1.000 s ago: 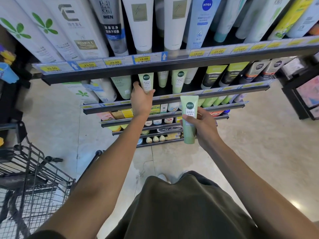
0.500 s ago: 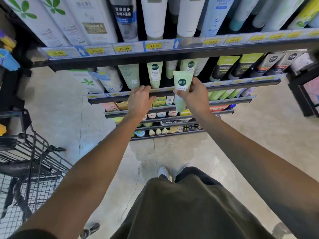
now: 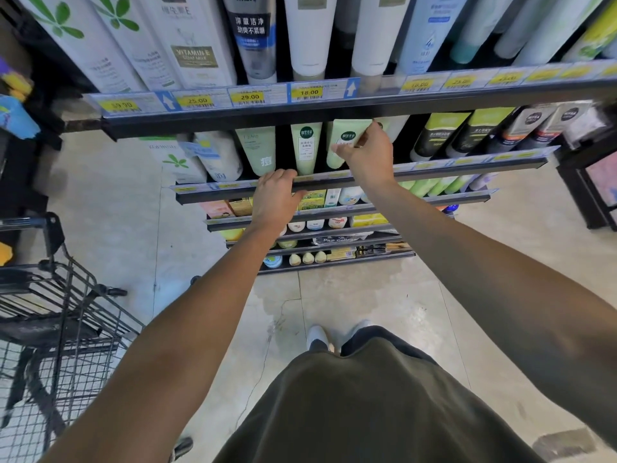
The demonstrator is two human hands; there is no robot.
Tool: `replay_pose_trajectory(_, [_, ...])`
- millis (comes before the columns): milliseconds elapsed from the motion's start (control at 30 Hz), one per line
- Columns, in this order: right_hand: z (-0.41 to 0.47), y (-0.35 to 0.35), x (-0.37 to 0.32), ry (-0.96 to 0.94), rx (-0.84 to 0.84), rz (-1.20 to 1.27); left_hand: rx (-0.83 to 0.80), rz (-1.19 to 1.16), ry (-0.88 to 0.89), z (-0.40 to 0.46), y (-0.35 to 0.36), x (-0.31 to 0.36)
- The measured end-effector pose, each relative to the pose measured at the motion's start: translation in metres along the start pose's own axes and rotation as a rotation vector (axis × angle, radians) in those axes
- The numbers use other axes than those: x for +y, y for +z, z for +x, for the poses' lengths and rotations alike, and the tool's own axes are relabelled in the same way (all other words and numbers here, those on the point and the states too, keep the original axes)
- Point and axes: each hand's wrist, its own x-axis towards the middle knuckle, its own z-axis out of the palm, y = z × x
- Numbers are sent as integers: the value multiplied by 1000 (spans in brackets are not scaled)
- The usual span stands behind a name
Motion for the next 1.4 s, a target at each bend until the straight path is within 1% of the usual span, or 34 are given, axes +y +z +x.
replay_pose_trajectory(133, [7, 6, 8, 35, -62, -49, -7, -4, -6, 0, -1, 0])
replay_pose_trajectory(333, [15, 13, 8, 58, -80, -15, -5, -10, -17, 0, -1, 2])
replay_pose_trajectory(533, [16, 21, 10, 99, -59, 67, -12, -18, -21, 0, 0, 3])
replay_pose_trajectory(667, [18, 23, 10, 128, -74, 120, -15, -13, -21, -1, 1, 3])
replay_pose_trajectory(767, [19, 27, 14, 161, -74, 134, -22, -21, -23, -2, 0, 3])
replay_pose_trajectory(933, [14, 27, 19, 156, -50, 119, -37, -19, -35, -2, -1, 5])
replay_pose_trajectory(1033, [10, 27, 23, 171, -64, 106, -39, -16, -37, -3, -2, 6])
replay_pose_trajectory(1167, [-3, 19, 22, 211, -86, 149, -63, -5, -45, -4, -4, 8])
replay_pose_trajectory(1267, [-16, 9, 23, 182, -128, 95, -109, -14, -53, -6, -8, 10])
replay_pose_trajectory(1400, [-38, -9, 23, 95, -140, -72, -160, -53, -74, -13, -16, 16])
